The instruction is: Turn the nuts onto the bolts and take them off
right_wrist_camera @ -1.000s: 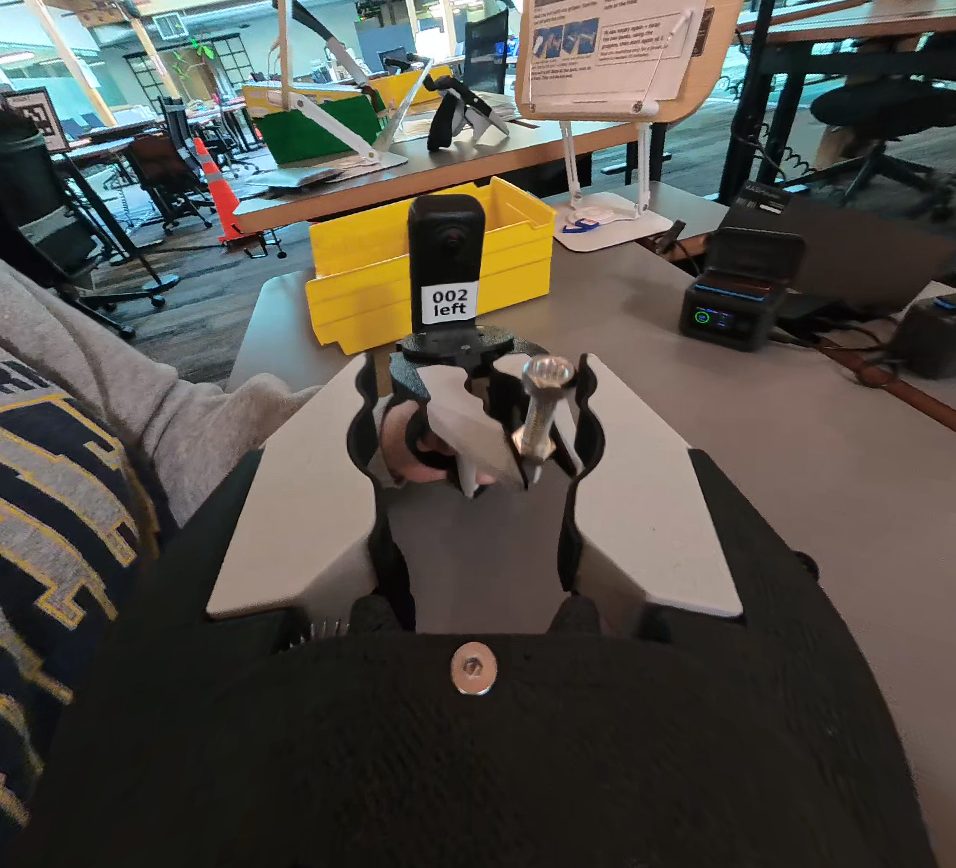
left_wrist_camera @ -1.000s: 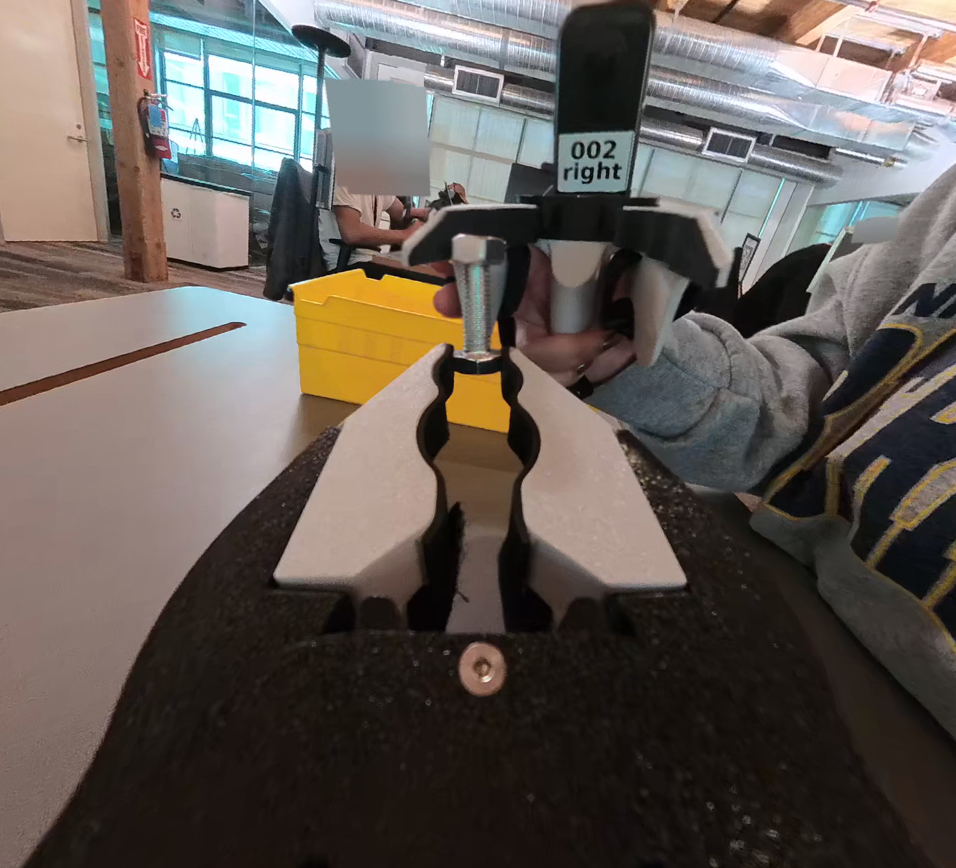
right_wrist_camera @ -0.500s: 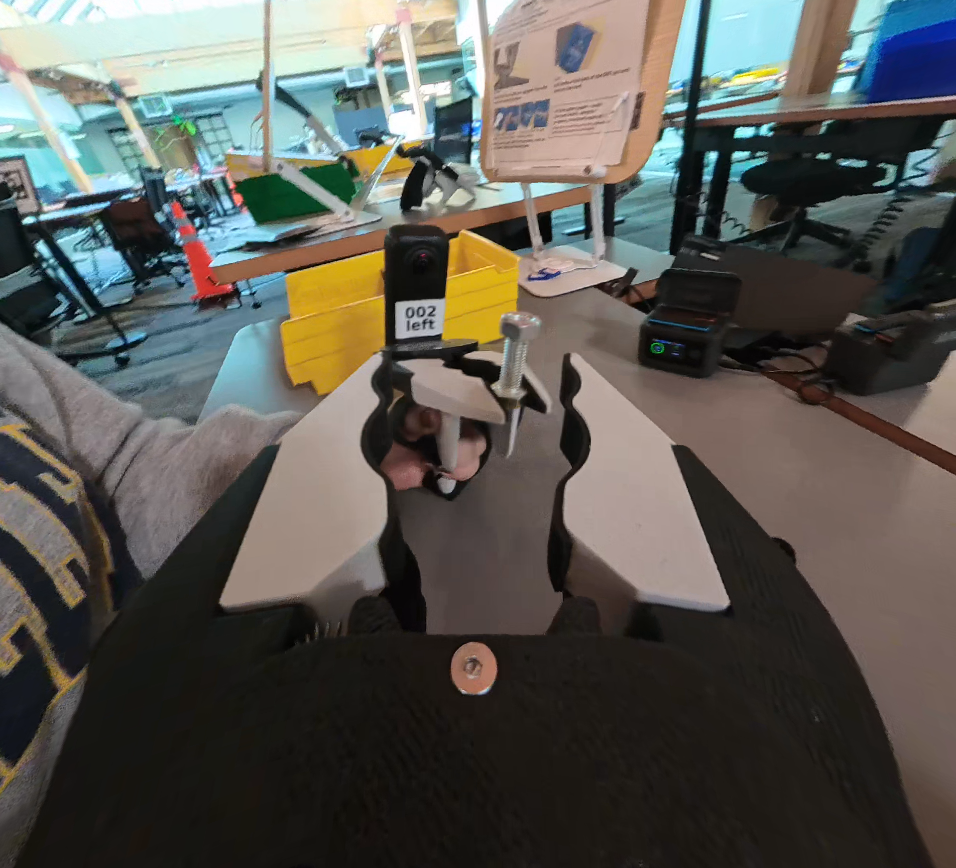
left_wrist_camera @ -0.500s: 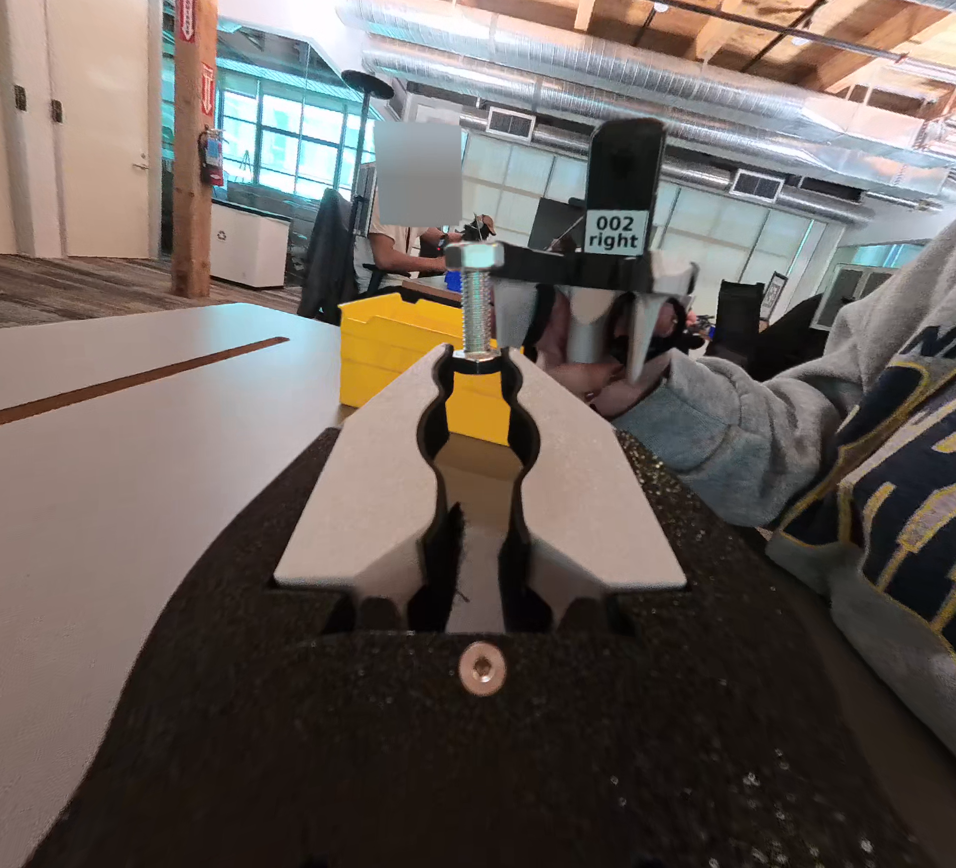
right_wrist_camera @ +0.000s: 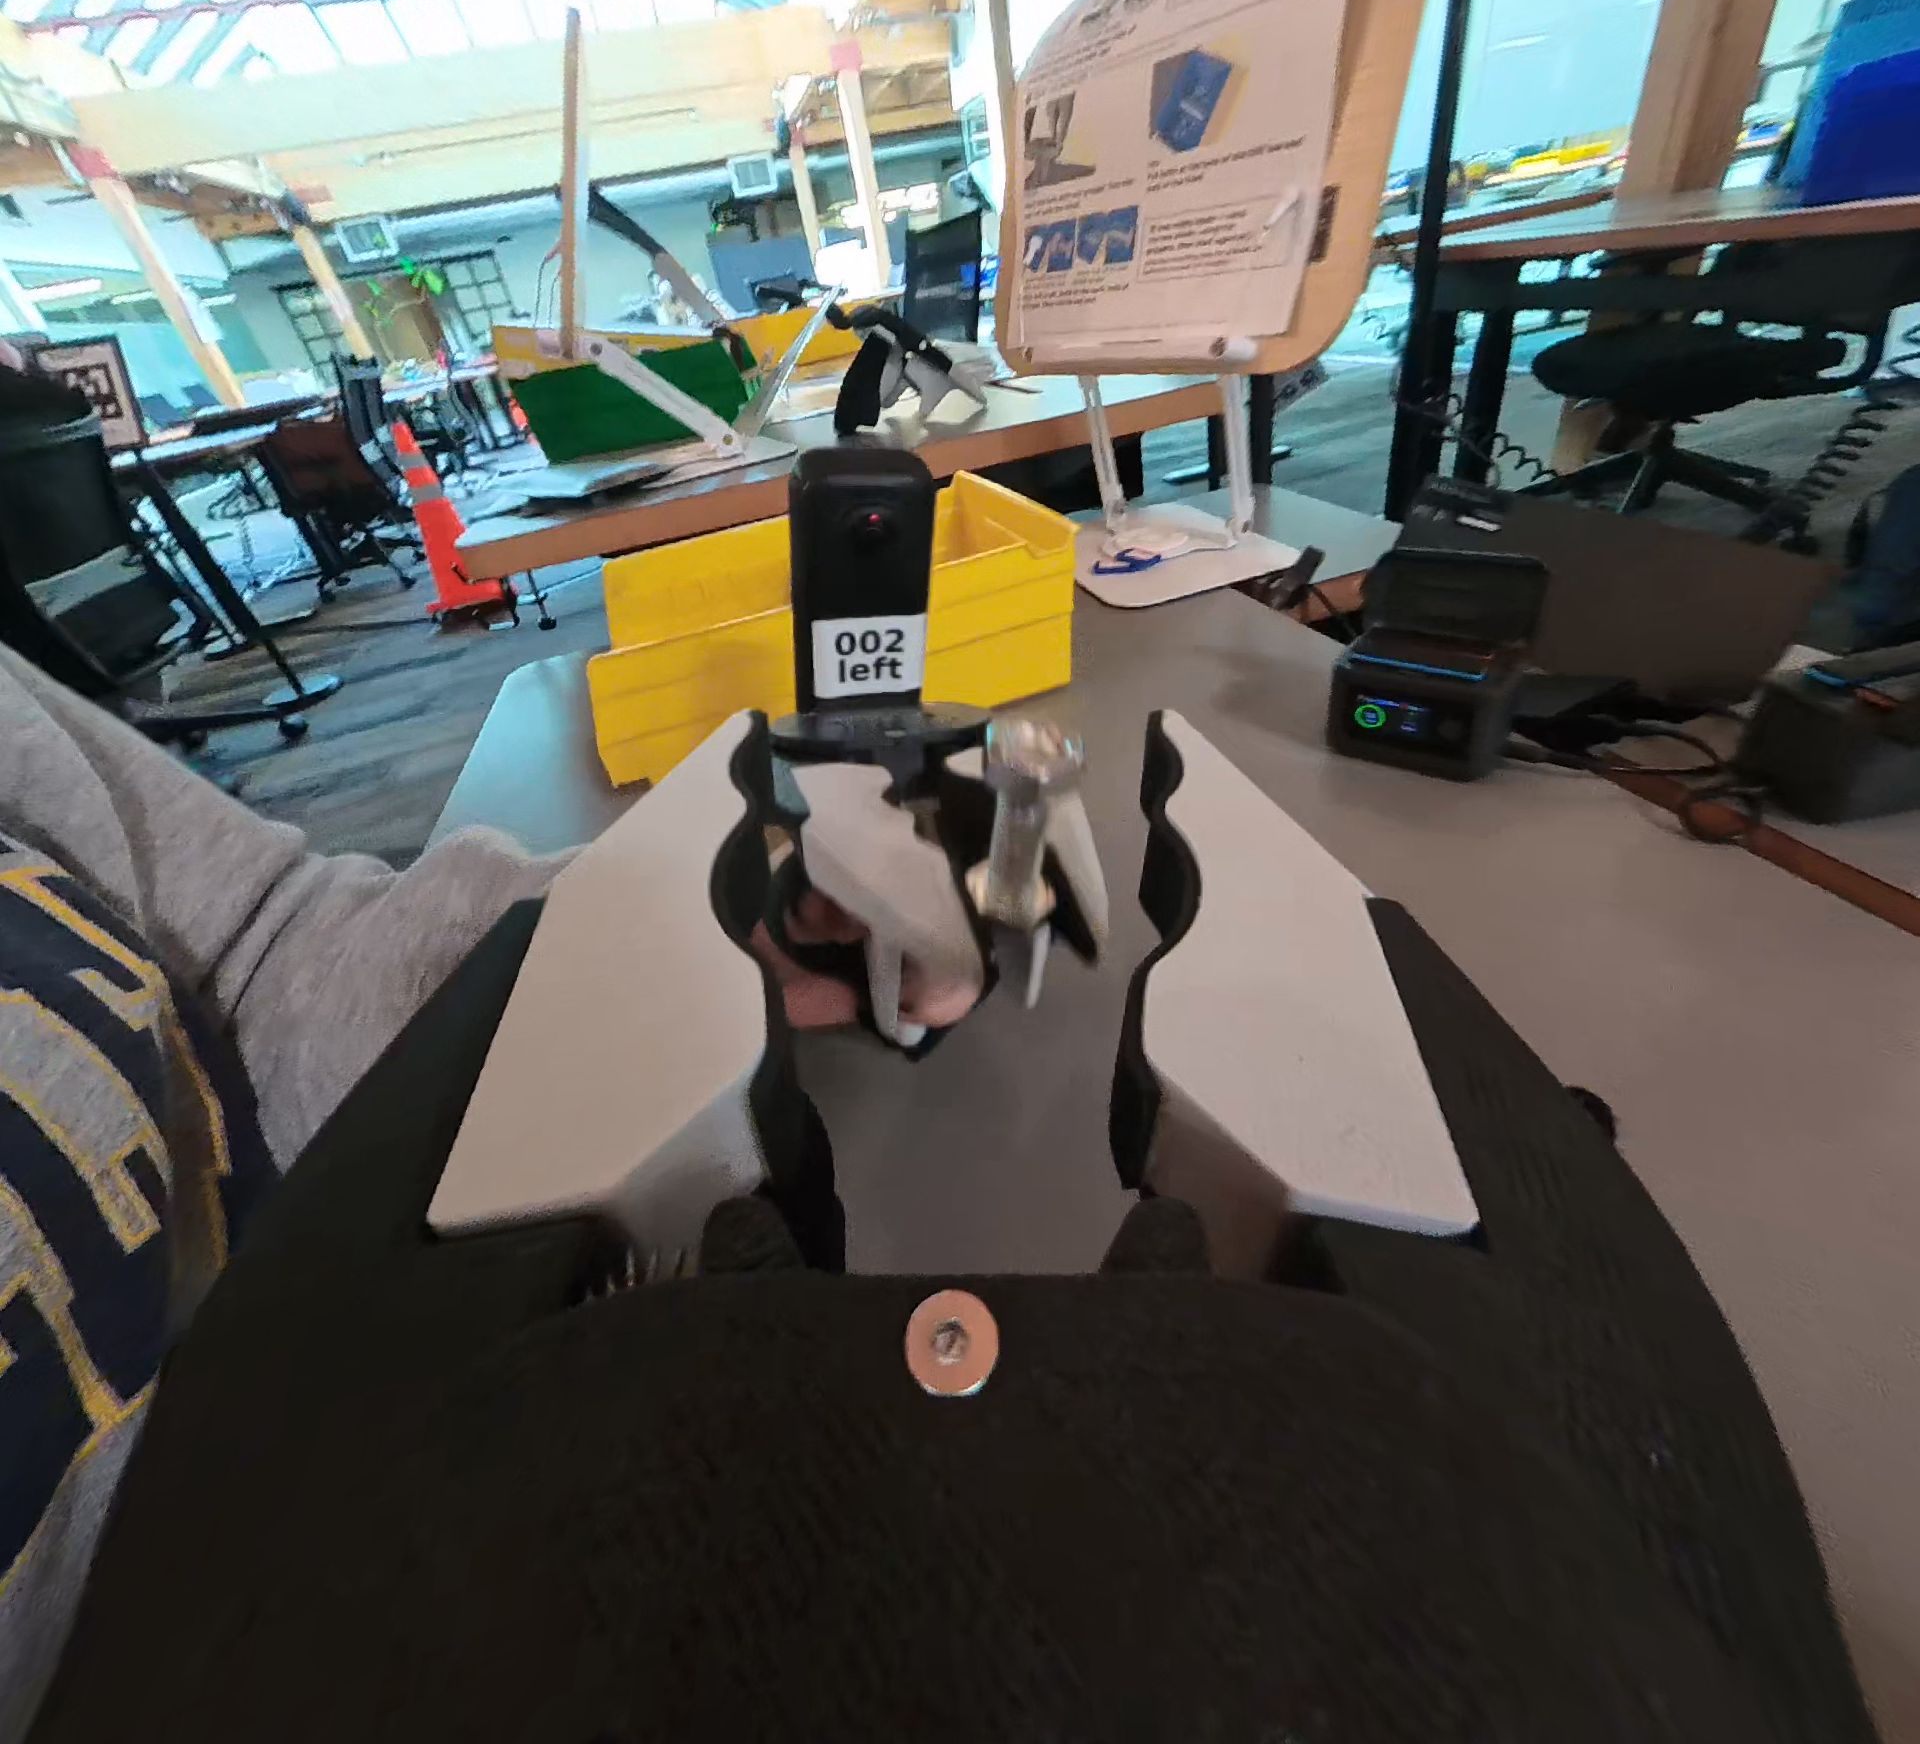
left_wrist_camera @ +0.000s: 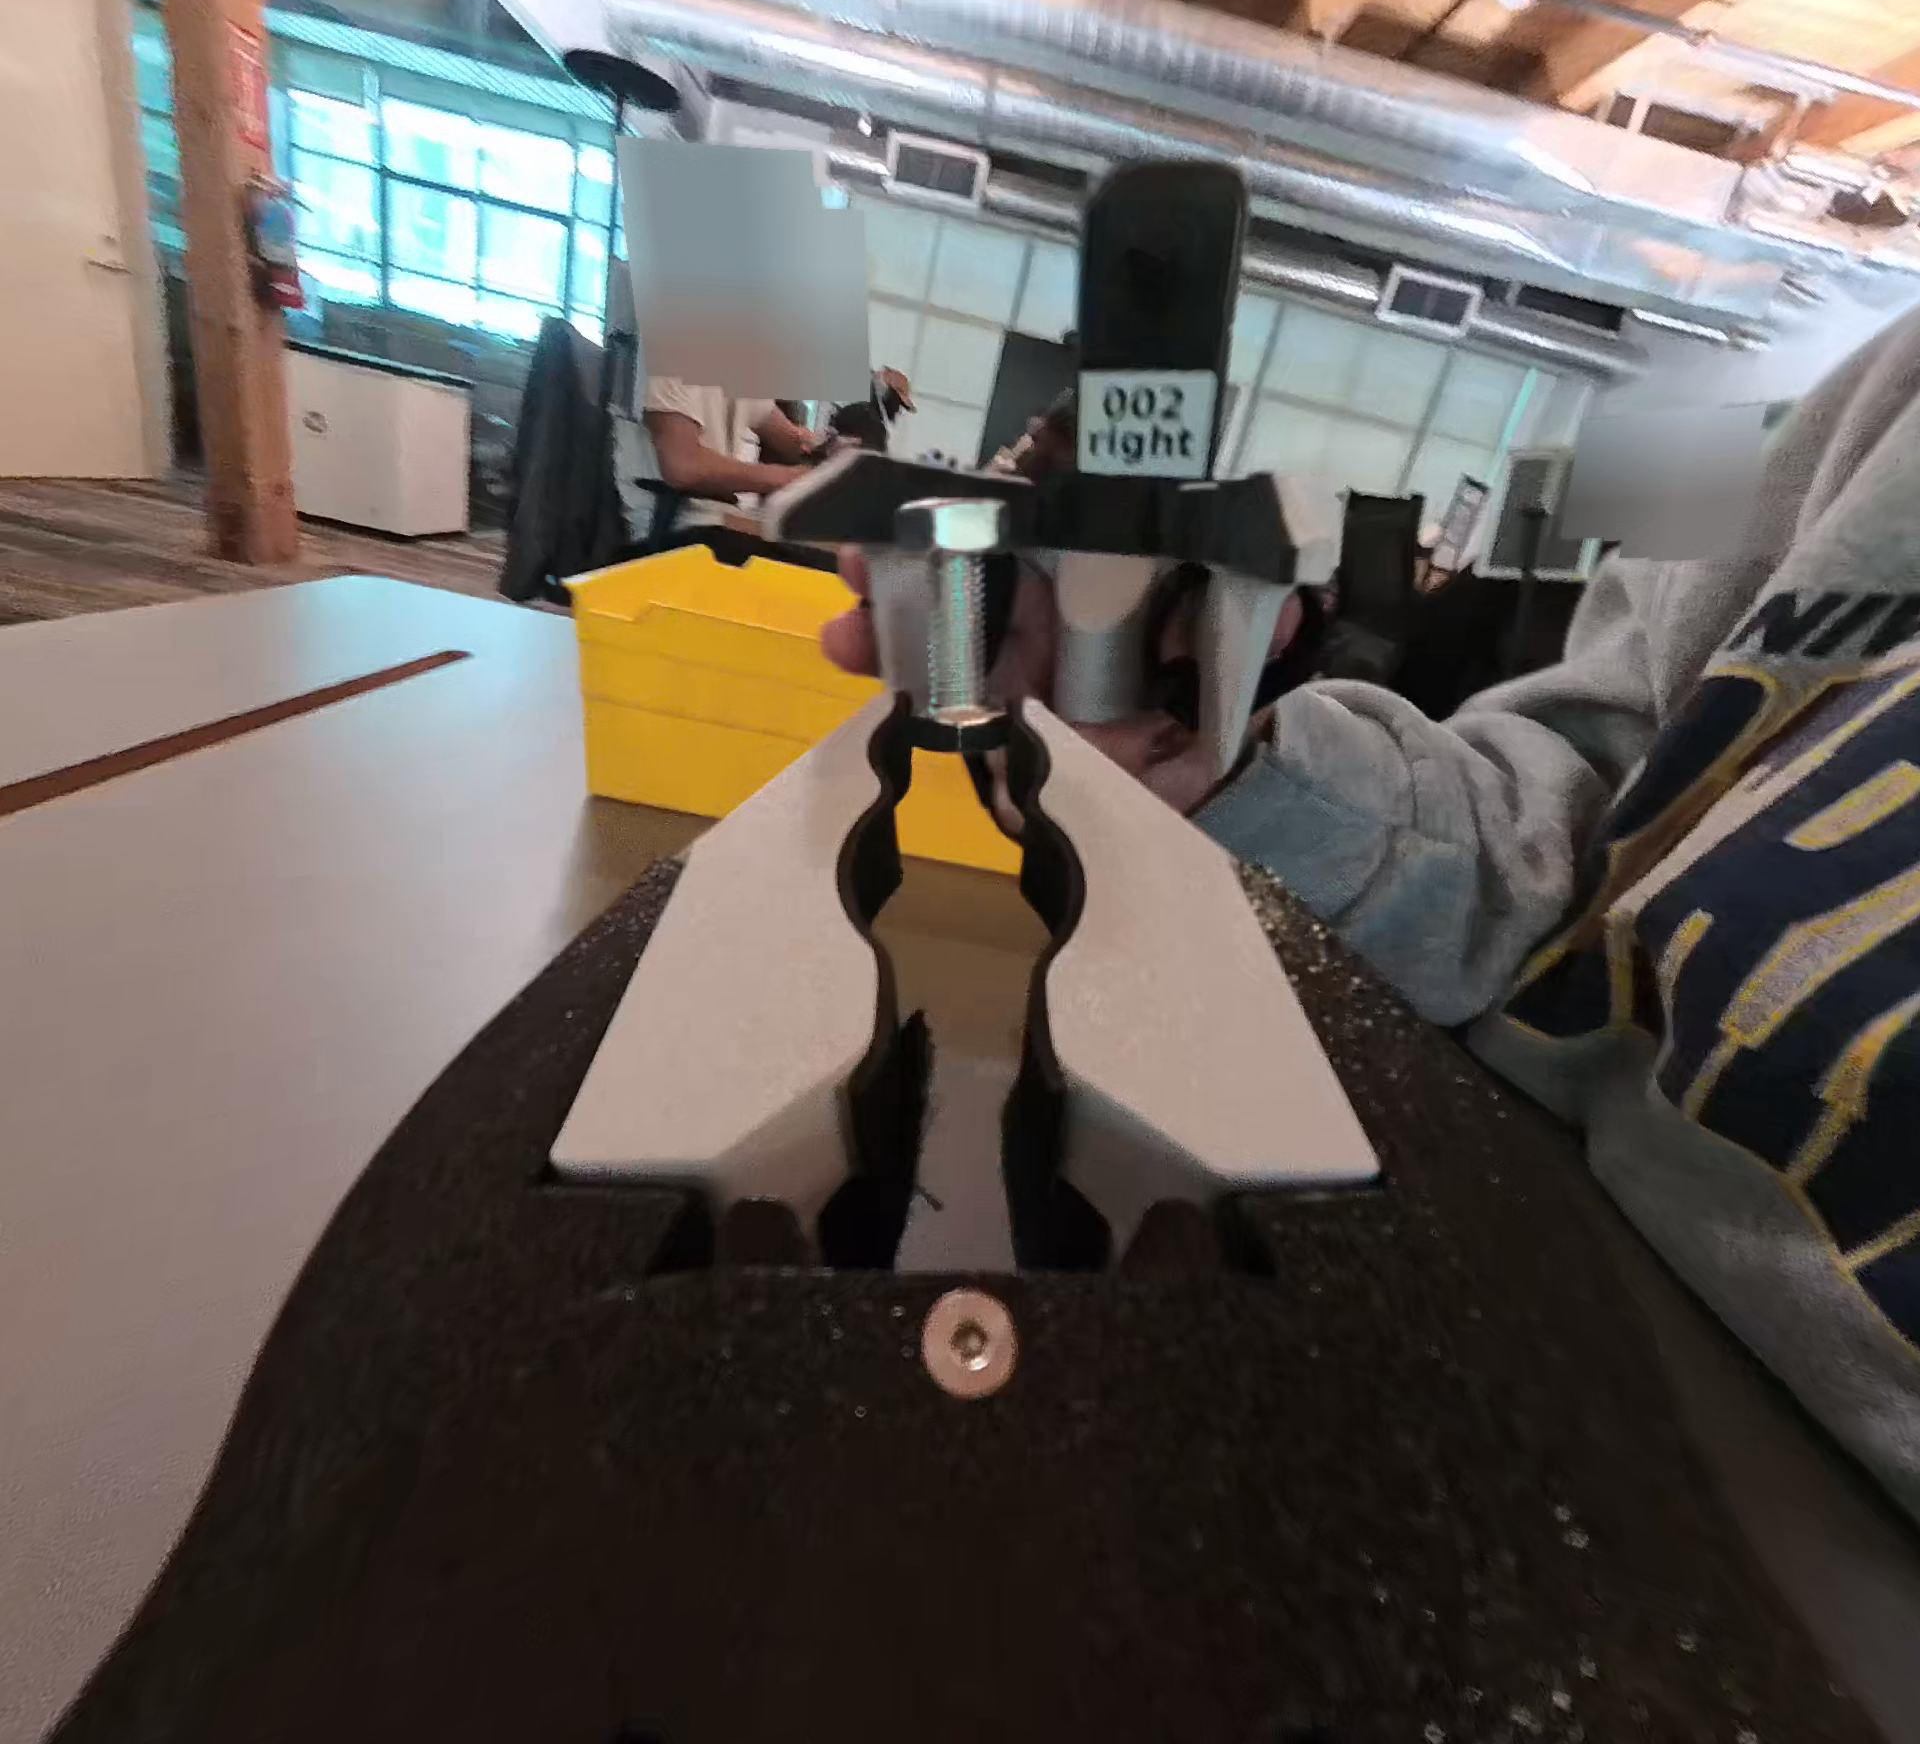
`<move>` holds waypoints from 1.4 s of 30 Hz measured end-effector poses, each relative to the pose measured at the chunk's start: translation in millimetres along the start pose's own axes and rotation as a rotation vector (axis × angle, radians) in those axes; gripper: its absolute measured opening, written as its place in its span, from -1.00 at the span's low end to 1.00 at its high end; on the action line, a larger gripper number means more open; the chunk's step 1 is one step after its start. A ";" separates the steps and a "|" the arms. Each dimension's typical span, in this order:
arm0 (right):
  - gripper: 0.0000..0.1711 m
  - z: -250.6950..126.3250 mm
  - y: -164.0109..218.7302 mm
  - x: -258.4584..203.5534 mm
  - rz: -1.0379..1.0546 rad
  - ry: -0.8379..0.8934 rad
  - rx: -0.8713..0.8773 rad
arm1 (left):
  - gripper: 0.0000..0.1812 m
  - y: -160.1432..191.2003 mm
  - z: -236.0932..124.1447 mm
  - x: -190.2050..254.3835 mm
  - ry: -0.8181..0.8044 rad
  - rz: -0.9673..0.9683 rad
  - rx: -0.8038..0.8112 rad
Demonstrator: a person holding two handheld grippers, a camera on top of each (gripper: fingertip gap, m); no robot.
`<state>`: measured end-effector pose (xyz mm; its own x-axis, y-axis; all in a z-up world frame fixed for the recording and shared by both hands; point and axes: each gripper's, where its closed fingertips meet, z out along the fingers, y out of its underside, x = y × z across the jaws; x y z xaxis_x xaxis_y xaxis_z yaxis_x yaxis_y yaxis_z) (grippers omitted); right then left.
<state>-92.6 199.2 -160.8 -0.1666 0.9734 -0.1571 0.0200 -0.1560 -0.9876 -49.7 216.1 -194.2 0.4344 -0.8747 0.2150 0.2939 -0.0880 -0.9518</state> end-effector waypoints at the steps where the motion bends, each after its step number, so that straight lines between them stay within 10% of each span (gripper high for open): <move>1: -0.17 4.8 1.9 -3.7 -0.002 -0.018 -0.011 | -0.83 5.1 5.8 4.0 0.017 0.001 -0.022; 17: -0.06 -1.6 -0.2 -16.8 0.006 -0.049 0.039 | -0.83 -3.9 -12.1 -4.9 -0.010 -0.034 0.018; 20: -0.36 -10.9 0.6 -17.0 0.003 -0.052 0.045 | -0.83 -13.2 -20.4 -10.9 -0.048 -0.028 0.055; 33: -0.20 -14.3 -24.4 -17.8 -0.053 -0.042 0.215 | -0.83 -25.3 -13.9 3.9 0.104 -0.160 0.207; 38: -0.27 -11.0 9.7 -5.3 -0.054 -0.006 -0.035 | -0.84 -47.3 -26.6 10.3 0.179 -0.208 0.356; 42: -0.05 -5.4 -24.2 -11.5 -0.040 -0.031 0.166 | -0.84 -50.5 -27.6 9.7 0.207 -0.259 0.405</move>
<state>-85.8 192.7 -135.1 -0.1948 0.9741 -0.1146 -0.1496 -0.1450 -0.9781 -83.9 198.9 -150.1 0.1381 -0.9283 0.3452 0.6929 -0.1585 -0.7034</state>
